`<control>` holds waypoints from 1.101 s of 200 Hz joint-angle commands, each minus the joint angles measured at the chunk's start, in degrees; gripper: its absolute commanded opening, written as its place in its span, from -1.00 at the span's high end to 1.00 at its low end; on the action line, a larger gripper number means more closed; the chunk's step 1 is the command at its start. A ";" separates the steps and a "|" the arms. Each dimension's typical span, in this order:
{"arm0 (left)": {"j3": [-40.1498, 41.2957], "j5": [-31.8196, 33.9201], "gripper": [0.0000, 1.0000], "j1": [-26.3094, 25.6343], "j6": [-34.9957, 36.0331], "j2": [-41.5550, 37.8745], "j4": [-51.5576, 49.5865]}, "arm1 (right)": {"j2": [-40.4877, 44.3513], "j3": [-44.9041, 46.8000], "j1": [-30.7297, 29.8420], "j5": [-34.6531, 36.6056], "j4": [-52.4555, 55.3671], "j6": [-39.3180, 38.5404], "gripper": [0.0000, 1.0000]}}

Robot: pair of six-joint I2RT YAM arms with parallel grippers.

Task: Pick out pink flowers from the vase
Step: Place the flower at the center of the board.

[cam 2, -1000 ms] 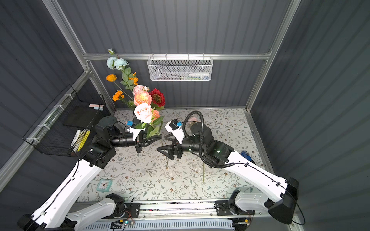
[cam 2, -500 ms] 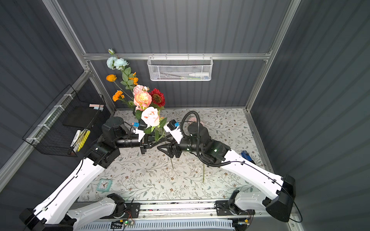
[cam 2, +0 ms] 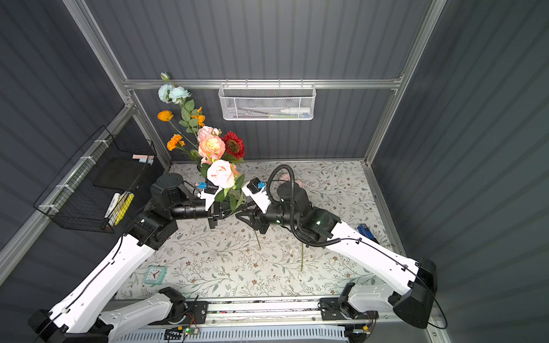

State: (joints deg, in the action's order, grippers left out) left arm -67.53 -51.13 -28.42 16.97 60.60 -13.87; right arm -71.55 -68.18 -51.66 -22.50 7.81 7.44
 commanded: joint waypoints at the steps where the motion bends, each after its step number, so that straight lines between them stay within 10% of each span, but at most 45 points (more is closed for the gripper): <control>1: -2.31 0.27 0.88 -0.40 1.22 0.21 -0.72 | 1.64 0.25 -0.27 1.79 0.89 -1.18 0.85; 42: -2.65 0.39 0.80 -0.48 0.68 0.73 -0.63 | 1.63 0.14 -0.28 2.78 1.85 -2.03 1.00; 94: 4.35 3.67 -0.97 -0.49 1.86 -4.27 2.33 | 4.86 -1.05 0.40 11.26 6.23 -2.45 1.00; 220: 7.55 10.73 -0.99 -0.49 3.86 -0.83 3.58 | 9.67 7.10 27.34 7.50 23.57 6.88 1.00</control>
State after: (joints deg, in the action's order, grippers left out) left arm -59.68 -42.74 -28.47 20.95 58.17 -11.40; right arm -60.45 -63.40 -28.14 -12.08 26.63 13.06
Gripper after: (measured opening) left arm 0.994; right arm 0.063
